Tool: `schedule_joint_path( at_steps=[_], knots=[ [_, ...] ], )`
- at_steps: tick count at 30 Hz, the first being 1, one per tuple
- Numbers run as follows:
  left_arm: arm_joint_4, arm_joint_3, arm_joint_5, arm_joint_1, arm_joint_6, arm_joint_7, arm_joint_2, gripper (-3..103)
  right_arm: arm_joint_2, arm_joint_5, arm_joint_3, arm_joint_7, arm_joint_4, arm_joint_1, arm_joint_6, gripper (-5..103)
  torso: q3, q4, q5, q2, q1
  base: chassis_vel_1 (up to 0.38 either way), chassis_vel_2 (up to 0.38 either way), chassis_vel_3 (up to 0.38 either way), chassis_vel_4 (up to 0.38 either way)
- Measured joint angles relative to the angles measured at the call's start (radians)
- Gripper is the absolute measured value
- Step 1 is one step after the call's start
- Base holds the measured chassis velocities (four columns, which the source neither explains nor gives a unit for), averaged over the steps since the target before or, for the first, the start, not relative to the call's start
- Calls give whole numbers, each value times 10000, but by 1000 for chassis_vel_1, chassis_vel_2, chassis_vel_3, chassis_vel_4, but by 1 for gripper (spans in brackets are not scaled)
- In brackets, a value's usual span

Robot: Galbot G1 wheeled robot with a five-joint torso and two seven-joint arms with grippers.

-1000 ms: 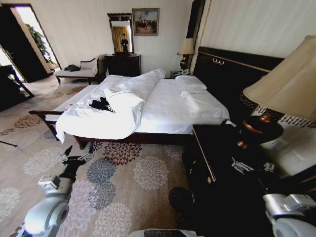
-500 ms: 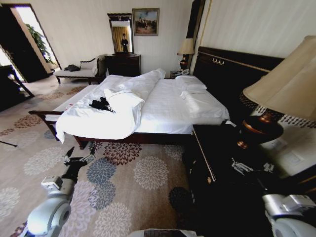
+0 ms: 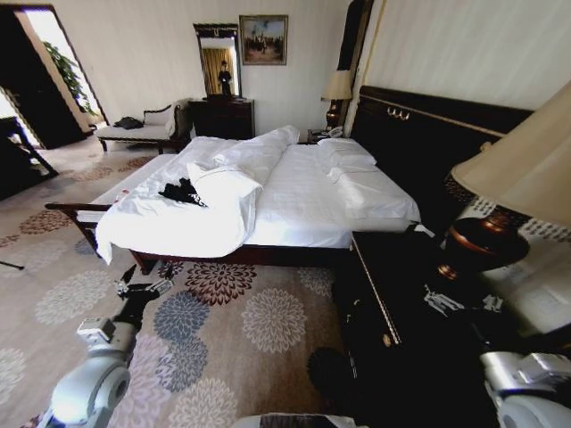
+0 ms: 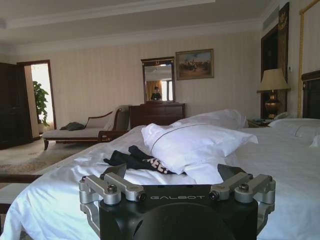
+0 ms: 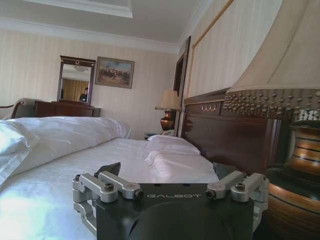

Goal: Fold the clothes on the bed.

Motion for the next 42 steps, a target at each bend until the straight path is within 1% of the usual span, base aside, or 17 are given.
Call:
schedule_joint_path(
  at_steps=[3, 7, 10, 14, 19, 23, 24, 25, 29, 31, 35, 38, 42],
  knots=[
    [-24, 7, -1, 30, -4, 0, -12, 100, 17, 3, 30, 0, 1, -24, 10, 100, 1, -4, 6, -1, 0, -277, 289, 293, -242],
    [-54, 44, 4, 77, -4, 0, -33, 100, 26, 15, 66, 0, 7, -34, 23, 100, 3, -3, 4, -4, 6, -302, 244, 299, -257],
    [-82, 40, 0, 104, -6, 3, -38, 100, 37, 35, 89, 0, 25, -43, 25, 100, 2, -8, 3, -4, 6, -290, 251, 273, -272],
    [-82, -47, -47, 109, -9, 3, -35, 100, 20, 76, 99, 0, 45, -27, 18, 100, 2, -1, 3, -4, 6, -222, 243, 232, -240],
    [-81, -94, -88, 116, -12, 3, -30, 100, 4, 145, 102, 10, 55, -9, -17, 100, 0, -5, 2, -3, 0, -227, 239, 235, -232],
    [-81, -97, -91, 119, -12, 3, -34, 100, 6, 154, 101, 13, 55, -4, -30, 100, 0, -2, 5, -1, -1, -255, 240, 249, -240],
    [-80, -95, -92, 120, -13, 3, -39, 100, 11, 154, 98, 13, 54, -4, -33, 100, 0, -3, 3, -2, 0, -287, 230, 231, -238],
    [-76, -89, -92, 119, -14, 3, -46, 100, 16, 154, 97, 14, 53, -6, -34, 100, 0, -12, 1, -2, 0, -268, 235, 231, -259],
    [-75, -79, -92, 119, -13, 5, -62, 100, 17, 152, 97, 14, 54, -9, -35, 100, 0, -4, -1, -1, 0, -248, 249, 244, -250],
    [-76, -74, -91, 122, -13, 4, -69, 100, 13, 153, 98, 14, 53, -5, -42, 100, 1, 2, 6, -2, 1, -236, 274, 248, -241],
    [-76, -74, -88, 136, -13, 4, -70, 100, 17, 150, 98, 15, 50, -2, -46, 100, 1, -7, -1, -2, 2, -260, 258, 271, -270],
    [-76, -84, -87, 155, -14, 4, -74, 100, 31, 146, 83, 12, 32, 6, -43, 100, 2, -3, 4, -3, 3, -271, 251, 269, -253],
    [-77, -96, -85, 166, -19, 5, -76, 100, 45, 140, 58, 10, 12, 19, -38, 100, 1, -6, 3, -3, 3, -279, 264, 255, -248]
  ],
)
